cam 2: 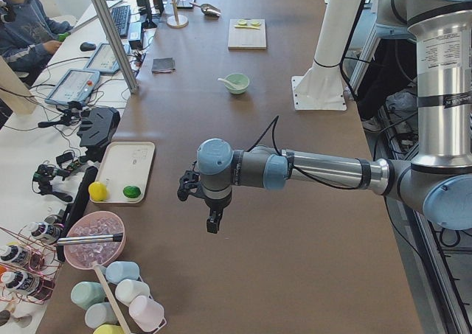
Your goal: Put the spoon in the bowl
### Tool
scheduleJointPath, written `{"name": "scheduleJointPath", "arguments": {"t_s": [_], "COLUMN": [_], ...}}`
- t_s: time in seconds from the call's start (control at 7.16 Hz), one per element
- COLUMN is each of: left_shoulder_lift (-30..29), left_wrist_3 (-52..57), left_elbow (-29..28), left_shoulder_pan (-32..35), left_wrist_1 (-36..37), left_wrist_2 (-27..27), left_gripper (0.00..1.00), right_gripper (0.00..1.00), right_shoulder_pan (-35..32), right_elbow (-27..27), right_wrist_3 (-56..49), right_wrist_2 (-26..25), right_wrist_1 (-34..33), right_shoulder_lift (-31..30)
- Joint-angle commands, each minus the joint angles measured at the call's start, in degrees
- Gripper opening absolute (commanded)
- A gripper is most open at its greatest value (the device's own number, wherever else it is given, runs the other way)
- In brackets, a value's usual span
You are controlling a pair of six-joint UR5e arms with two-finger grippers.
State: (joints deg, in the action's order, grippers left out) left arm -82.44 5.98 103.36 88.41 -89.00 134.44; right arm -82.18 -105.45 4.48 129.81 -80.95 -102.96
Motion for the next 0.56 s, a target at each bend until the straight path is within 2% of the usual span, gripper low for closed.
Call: {"name": "scheduleJointPath", "arguments": {"t_s": [0.0, 0.42], "left_shoulder_lift": [0.00, 0.09], "left_wrist_3": [0.09, 0.00], "left_elbow": [0.00, -0.09], "left_shoulder_pan": [0.00, 0.00], "left_wrist_1": [-0.03, -0.99], "left_wrist_2": [0.03, -0.06], "left_gripper": [0.98, 0.98], "right_gripper": [1.00, 1.00], "right_shoulder_pan": [0.00, 0.00], "right_elbow": [-0.02, -0.02], "right_wrist_3": [0.00, 0.00], "right_wrist_2": [0.17, 0.62], "right_wrist_1": [0.00, 0.00], "right_shoulder_lift": [-0.05, 0.04]}}
